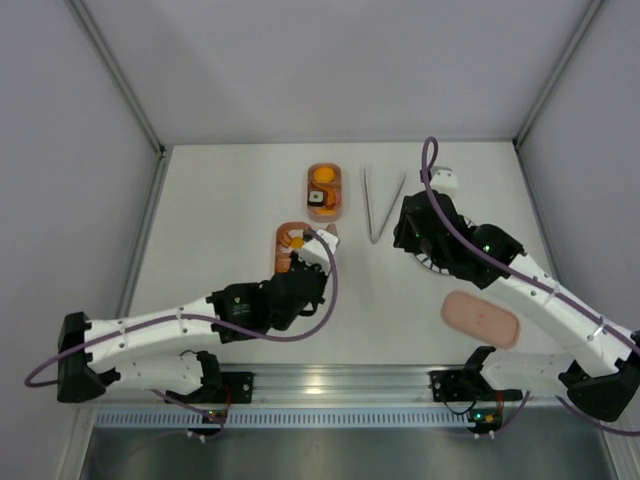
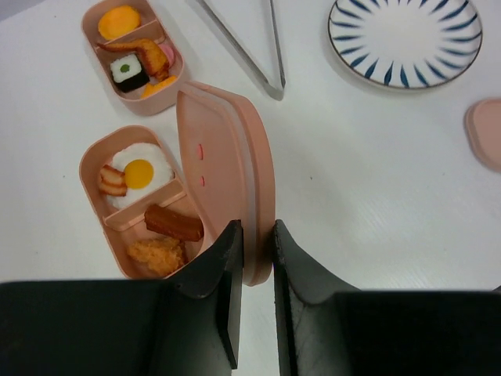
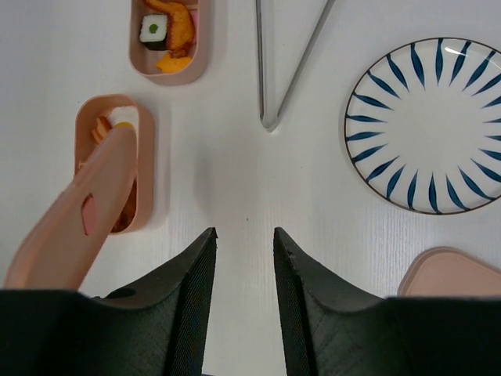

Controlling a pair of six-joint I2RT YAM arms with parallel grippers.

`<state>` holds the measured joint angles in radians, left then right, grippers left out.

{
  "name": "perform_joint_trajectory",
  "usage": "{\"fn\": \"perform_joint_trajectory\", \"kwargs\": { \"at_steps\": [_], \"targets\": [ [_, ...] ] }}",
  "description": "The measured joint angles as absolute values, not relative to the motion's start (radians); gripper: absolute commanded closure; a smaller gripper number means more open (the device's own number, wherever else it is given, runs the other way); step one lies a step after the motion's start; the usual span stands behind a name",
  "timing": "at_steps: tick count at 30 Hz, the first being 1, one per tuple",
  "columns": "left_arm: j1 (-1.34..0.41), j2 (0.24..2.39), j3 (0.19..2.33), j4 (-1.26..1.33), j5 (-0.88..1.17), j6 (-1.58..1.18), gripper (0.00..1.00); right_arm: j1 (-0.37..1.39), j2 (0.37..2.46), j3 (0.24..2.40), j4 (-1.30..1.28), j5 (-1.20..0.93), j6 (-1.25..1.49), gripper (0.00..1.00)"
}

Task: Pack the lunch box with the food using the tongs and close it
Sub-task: Pick up the box lid from the center of the board.

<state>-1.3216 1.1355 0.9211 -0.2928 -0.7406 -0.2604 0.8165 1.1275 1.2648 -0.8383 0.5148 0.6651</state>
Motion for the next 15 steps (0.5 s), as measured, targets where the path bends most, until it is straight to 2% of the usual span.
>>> {"fn": "perform_joint_trajectory", "kwargs": {
  "at_steps": [4,15],
  "targets": [
    [-1.186,1.041,0.916,-0.288,-0.574,-0.294,1.0,0.8,1.116,1.262,-0.836,0.513,0.659,0.65],
    [-0.865,1.023,0.896,-0.279,-0.214,-0.39,1.0,0.754,1.11,1.21,-0.823,0.473,0.645,0.65]
  ]
}}
